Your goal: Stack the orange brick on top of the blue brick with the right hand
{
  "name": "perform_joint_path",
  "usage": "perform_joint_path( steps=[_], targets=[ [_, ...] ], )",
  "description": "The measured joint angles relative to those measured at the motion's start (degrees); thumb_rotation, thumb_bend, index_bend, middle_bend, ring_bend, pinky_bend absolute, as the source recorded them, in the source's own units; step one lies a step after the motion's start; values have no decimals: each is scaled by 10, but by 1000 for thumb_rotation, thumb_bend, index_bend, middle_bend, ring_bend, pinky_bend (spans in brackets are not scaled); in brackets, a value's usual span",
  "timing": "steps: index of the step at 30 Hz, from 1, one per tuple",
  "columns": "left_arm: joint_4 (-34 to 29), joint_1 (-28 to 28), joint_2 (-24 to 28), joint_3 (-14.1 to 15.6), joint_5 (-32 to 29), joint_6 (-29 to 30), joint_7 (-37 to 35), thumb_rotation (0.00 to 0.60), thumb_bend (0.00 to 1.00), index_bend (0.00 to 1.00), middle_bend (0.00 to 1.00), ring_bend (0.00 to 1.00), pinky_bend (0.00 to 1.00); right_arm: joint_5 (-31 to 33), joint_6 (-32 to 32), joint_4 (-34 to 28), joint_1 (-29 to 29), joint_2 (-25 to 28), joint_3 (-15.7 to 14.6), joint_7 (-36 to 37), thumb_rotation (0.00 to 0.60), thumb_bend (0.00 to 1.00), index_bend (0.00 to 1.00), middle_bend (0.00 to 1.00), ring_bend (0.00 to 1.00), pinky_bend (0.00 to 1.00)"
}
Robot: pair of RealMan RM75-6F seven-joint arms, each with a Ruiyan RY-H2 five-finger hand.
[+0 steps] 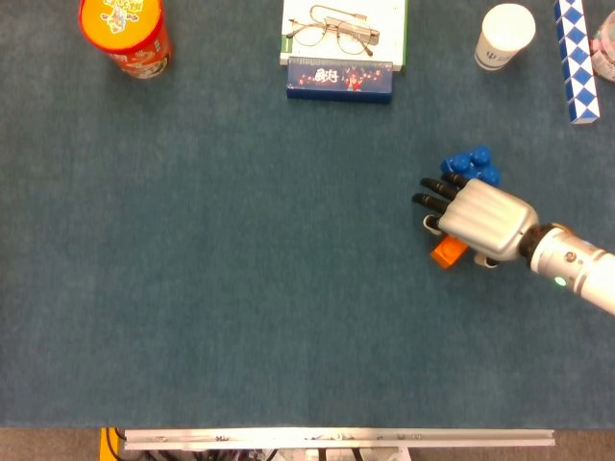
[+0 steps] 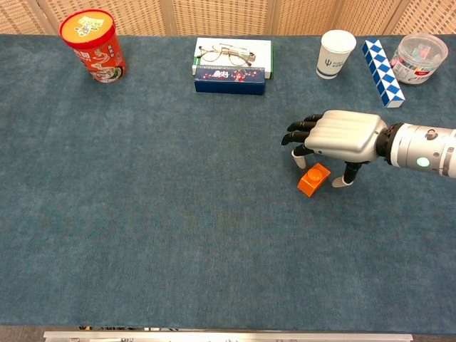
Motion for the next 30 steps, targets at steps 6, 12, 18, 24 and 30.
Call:
perform_joint_path(
  steps=[6, 12, 18, 24, 30],
  targets=[
    [-1, 1, 1, -1, 0, 2, 0, 600, 0, 456, 465, 380, 523, 5, -1, 4, 2, -5, -3, -5, 600, 120, 393, 128, 22, 140],
    [-2, 2, 2, -1, 1, 3, -1, 600, 0, 456, 465, 380, 523, 9, 1, 9, 3, -11, -5, -8, 600, 122, 393, 128, 22, 140],
    [-3, 2, 2, -1, 0, 3, -1, 600, 0, 456, 465, 380, 523, 10, 4, 13, 3, -16, -7, -9, 600, 128, 452, 128, 22, 140],
    [-4, 3, 4, -2, -2, 4, -2, 600, 0, 462, 465, 380, 523, 8, 12, 23, 2, -27, -8, -9, 600, 131, 523, 128, 22, 140],
    [-6, 4, 6, -3, -3, 5, -2, 600, 0, 463, 465, 380, 523, 4, 24, 30, 0, -35, -9, -10, 600, 138, 585, 140, 22, 139]
  ],
)
